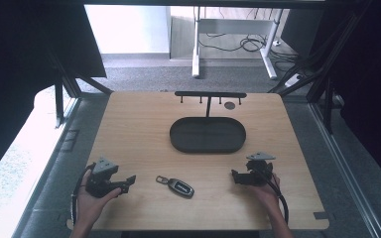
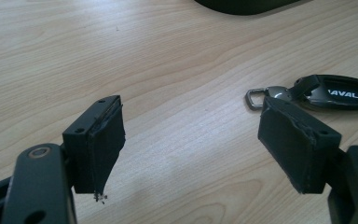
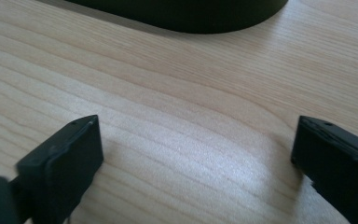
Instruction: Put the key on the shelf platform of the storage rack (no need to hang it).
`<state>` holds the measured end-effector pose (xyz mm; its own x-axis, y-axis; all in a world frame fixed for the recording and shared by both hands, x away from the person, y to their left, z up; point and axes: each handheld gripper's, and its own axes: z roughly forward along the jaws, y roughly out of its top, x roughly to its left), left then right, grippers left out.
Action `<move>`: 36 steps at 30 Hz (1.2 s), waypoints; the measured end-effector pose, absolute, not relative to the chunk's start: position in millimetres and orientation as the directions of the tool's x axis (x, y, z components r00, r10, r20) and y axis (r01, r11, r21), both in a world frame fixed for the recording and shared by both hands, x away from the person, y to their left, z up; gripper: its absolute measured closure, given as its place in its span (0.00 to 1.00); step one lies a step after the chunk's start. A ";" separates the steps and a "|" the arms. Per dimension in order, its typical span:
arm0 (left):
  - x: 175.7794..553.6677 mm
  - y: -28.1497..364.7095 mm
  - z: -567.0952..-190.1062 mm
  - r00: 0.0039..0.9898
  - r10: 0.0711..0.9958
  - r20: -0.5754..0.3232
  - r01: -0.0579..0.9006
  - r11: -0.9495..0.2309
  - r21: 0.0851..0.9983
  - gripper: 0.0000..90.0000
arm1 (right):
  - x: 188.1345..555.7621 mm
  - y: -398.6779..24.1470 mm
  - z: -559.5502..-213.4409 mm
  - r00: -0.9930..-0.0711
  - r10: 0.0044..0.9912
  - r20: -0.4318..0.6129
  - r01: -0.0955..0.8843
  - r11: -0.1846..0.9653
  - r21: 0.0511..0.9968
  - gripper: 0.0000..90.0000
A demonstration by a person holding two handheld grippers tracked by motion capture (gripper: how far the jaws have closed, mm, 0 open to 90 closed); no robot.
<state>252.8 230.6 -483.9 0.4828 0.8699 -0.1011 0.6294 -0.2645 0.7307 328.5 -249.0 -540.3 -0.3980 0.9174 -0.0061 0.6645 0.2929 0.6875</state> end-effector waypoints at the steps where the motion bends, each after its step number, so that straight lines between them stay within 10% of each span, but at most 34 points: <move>1: 252.1 230.2 -483.7 0.483 0.870 -0.102 0.629 -0.264 0.731 0.25 | 327.6 -249.4 -539.0 -0.396 0.918 -0.005 0.668 0.292 0.684 0.10; 36: 251.8 235.5 -480.4 0.476 0.872 -0.111 0.631 -0.251 0.734 0.25 | 311.4 -244.2 -495.2 -0.533 0.846 0.009 0.588 0.363 0.723 0.36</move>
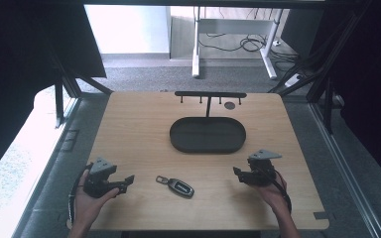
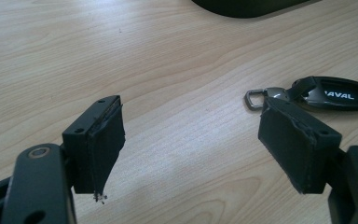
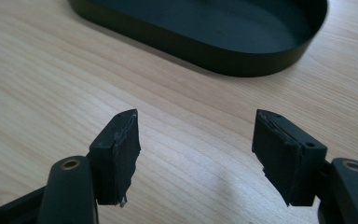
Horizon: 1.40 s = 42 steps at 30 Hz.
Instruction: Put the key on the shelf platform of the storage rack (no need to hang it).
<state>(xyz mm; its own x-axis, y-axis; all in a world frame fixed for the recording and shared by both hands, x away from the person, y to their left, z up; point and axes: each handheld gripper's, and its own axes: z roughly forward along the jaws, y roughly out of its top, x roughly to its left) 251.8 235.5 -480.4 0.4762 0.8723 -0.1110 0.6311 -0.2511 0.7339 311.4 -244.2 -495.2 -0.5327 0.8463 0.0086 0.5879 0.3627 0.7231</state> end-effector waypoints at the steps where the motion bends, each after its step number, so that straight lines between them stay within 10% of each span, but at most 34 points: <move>1: 251.9 235.4 -480.4 0.478 0.871 -0.111 0.631 -0.253 0.733 0.25 | 311.5 -240.4 -491.7 -0.553 0.833 -0.006 0.584 0.393 0.711 0.36; 42: 252.3 229.9 -482.2 0.491 0.864 -0.107 0.635 -0.272 0.723 0.25 | 322.7 -158.1 -451.6 -0.758 0.653 -0.009 0.534 0.628 0.566 0.42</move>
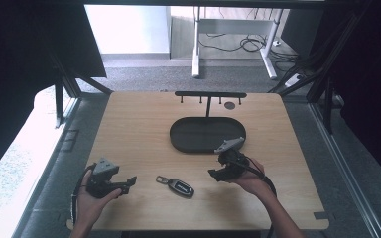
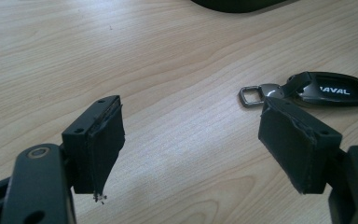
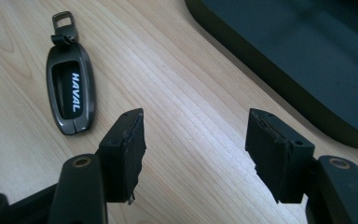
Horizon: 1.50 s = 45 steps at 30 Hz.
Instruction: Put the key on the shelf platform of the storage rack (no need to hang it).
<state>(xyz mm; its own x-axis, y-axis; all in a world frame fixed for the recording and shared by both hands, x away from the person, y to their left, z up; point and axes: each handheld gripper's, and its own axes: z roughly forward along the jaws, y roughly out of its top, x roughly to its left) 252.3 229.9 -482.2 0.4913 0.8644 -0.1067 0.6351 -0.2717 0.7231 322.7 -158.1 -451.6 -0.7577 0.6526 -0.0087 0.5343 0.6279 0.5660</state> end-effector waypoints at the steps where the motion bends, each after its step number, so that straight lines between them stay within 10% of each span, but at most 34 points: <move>1: 252.5 230.0 -482.3 0.495 0.863 -0.105 0.633 -0.275 0.724 0.25 | 322.9 -154.0 -452.0 -0.767 0.642 -0.013 0.527 0.642 0.557 0.42; 45: 252.7 222.9 -484.6 0.512 0.852 -0.108 0.635 -0.291 0.715 0.25 | 320.4 -83.7 -451.6 -0.865 0.499 -0.044 0.423 0.773 0.472 0.46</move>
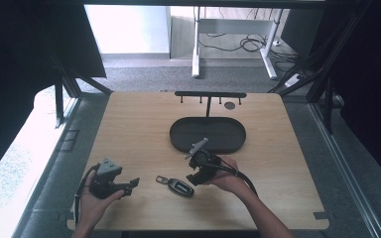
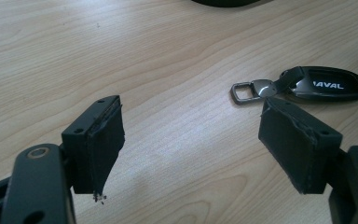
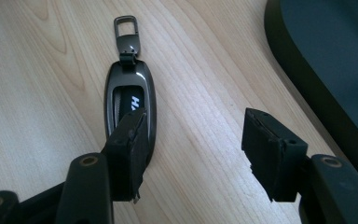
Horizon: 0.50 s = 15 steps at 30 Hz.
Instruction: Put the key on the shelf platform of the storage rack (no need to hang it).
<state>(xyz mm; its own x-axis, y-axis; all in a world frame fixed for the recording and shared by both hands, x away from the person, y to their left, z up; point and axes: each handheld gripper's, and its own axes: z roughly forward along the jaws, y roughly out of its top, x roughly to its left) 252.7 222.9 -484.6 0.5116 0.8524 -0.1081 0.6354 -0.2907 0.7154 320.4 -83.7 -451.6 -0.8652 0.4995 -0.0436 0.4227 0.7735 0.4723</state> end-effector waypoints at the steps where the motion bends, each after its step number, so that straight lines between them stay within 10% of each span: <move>1: 252.7 222.9 -484.6 0.512 0.852 -0.108 0.635 -0.291 0.715 0.25 | 320.4 -82.5 -451.7 -0.867 0.496 -0.045 0.420 0.776 0.470 0.46; 15: 253.3 222.5 -485.4 0.515 0.849 -0.115 0.636 -0.288 0.716 0.25 | 318.2 -66.4 -452.2 -0.880 0.471 -0.052 0.402 0.800 0.445 0.46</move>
